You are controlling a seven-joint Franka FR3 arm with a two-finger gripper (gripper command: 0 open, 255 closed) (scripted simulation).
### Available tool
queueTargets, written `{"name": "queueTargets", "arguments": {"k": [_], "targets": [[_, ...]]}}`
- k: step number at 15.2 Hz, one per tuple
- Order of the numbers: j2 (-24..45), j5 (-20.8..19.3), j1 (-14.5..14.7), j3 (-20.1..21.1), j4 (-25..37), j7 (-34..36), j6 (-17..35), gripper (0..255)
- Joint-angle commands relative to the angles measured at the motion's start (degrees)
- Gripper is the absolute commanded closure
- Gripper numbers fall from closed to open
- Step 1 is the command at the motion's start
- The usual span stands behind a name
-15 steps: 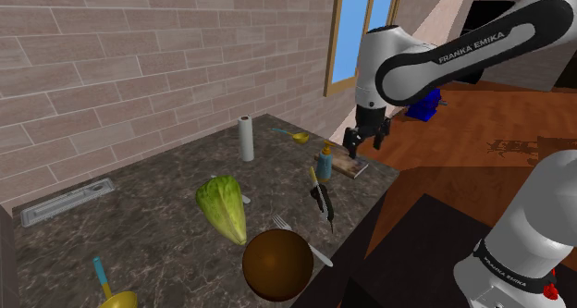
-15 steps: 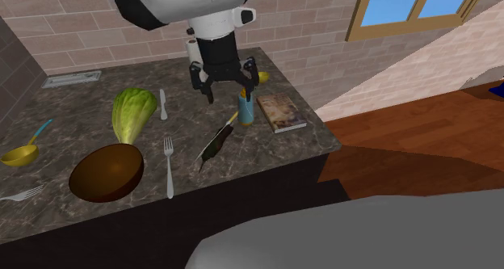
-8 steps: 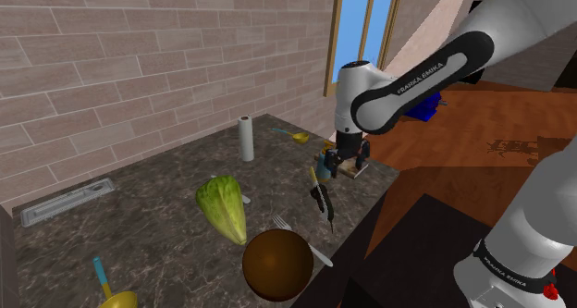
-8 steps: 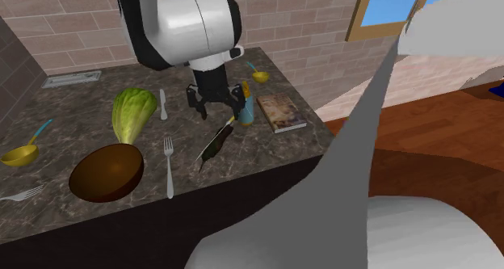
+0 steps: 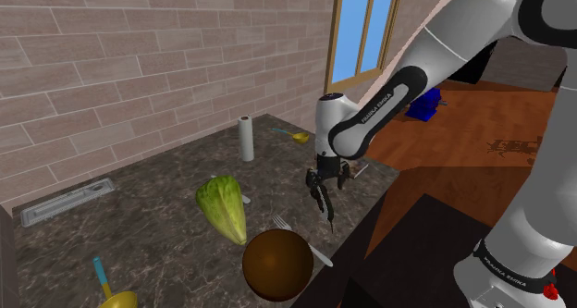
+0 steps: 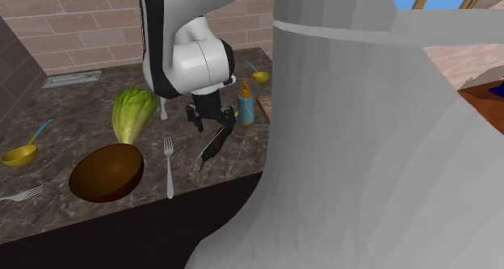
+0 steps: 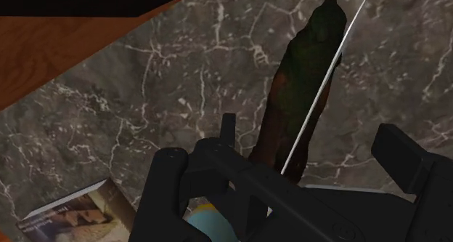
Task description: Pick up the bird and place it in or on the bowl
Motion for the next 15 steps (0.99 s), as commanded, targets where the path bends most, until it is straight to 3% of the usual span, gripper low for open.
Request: {"name": "queueTargets", "arguments": {"k": [1,9,15], "targets": [[3.5,-0.6,0.5,-0.3,1.3,1.6,1.8,0],[8.9,-3.1,1.5,-1.9,1.3,3.4,7.2,0],[8.9,-3.1,1.5,-1.9,1.3,3.4,7.2,0]]}}
